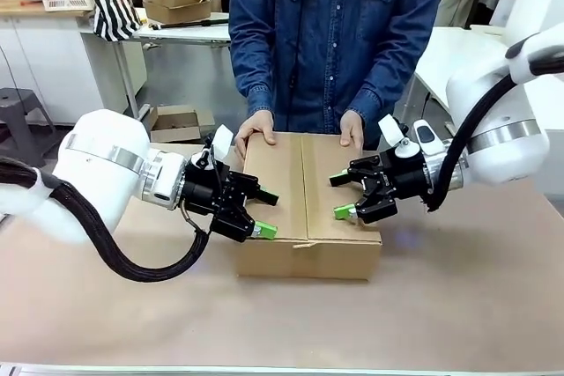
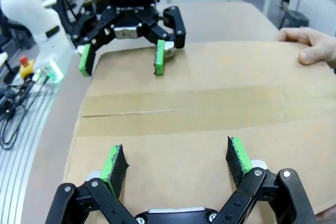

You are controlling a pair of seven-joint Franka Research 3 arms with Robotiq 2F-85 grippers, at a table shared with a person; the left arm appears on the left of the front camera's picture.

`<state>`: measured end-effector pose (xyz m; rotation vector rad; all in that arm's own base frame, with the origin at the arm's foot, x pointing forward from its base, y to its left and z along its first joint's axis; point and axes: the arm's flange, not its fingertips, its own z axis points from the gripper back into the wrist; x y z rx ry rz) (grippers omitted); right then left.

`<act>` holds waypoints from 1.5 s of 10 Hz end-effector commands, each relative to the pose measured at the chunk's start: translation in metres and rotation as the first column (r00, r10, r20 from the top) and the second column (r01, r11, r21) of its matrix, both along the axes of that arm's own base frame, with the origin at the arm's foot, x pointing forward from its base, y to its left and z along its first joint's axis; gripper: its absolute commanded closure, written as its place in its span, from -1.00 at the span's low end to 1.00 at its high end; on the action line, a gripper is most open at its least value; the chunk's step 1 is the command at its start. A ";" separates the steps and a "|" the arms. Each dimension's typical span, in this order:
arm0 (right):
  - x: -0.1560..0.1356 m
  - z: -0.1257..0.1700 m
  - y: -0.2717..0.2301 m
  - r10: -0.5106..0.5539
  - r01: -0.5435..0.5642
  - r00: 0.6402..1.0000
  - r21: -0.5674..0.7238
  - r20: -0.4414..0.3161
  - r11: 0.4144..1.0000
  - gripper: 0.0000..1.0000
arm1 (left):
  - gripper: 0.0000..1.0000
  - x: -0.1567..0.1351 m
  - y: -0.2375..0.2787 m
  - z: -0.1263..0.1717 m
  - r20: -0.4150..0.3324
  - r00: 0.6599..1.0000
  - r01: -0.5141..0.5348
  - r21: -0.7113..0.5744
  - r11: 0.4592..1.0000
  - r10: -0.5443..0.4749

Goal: Pack the gift set into the box.
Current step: Press and hold the closed box until the human finishes sealing it.

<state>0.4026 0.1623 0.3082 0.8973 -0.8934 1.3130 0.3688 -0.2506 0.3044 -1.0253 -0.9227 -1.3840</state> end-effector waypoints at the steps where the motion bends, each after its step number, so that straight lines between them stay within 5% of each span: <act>1: -0.002 -0.002 0.000 -0.015 0.015 1.000 0.005 -0.009 1.000 -1.00 | -1.00 0.000 0.001 -0.001 -0.002 1.000 0.004 0.002 1.000 -0.004; 15: -0.002 -0.002 0.000 -0.015 0.015 1.000 0.005 -0.009 1.000 -1.00 | -1.00 0.000 0.001 -0.001 -0.002 1.000 0.004 0.002 1.000 -0.004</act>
